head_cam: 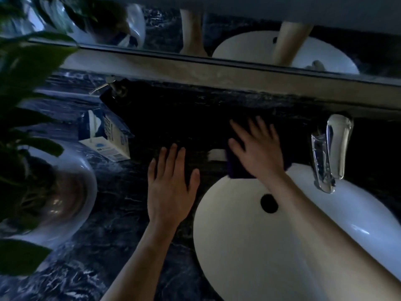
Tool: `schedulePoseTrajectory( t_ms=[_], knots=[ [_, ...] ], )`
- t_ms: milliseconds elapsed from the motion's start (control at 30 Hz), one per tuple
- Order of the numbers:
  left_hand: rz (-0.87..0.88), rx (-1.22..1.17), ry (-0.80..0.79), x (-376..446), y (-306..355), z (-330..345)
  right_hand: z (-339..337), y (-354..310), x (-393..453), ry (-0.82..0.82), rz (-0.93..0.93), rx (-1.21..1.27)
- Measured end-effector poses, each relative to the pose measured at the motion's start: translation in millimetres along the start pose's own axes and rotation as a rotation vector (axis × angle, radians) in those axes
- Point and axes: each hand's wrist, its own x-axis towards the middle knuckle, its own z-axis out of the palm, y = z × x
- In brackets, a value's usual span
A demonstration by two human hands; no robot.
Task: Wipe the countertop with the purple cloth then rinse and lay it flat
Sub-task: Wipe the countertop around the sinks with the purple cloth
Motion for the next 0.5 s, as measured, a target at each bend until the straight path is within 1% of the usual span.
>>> schedulePoseTrajectory(
  t_ms=[67,100,167,233,267,300,367,400,433,467,500],
  knots=[
    [0.001,0.005,-0.004,0.8,1.9,0.4,-6.3,22.7,-6.4,-0.054,0.089,0.029],
    [-0.006,0.005,-0.007,1.2,3.2,-0.2,-7.7,23.0,-8.4,-0.057,0.114,0.041],
    [-0.024,0.0,0.001,1.5,6.4,-1.4,-6.6,2.7,-8.6,-0.024,0.193,0.045],
    [-0.026,-0.001,0.007,1.7,8.7,-1.6,-3.8,-36.5,-4.6,0.012,0.235,0.035],
    [-0.025,-0.002,0.009,2.1,9.0,-1.6,-1.7,-59.1,0.2,0.02,0.194,0.042],
    [-0.029,-0.005,0.012,2.2,9.1,-1.8,0.4,-81.0,5.8,0.017,0.108,0.053],
    [-0.046,-0.024,0.018,1.5,8.1,-1.9,5.1,-113.1,17.4,-0.004,-0.125,0.063],
    [-0.055,-0.037,0.026,0.6,7.0,-2.1,5.8,-118.2,21.9,-0.026,-0.224,0.059],
    [-0.057,-0.042,0.033,0.5,6.0,-2.2,6.6,-115.2,25.0,-0.041,-0.286,0.049],
    [-0.05,-0.038,0.037,0.7,4.6,-2.2,7.3,-105.7,25.9,-0.033,-0.307,0.041],
    [-0.04,-0.032,0.037,0.5,3.4,-2.0,7.8,-91.8,24.1,-0.016,-0.289,0.035]
  ],
)
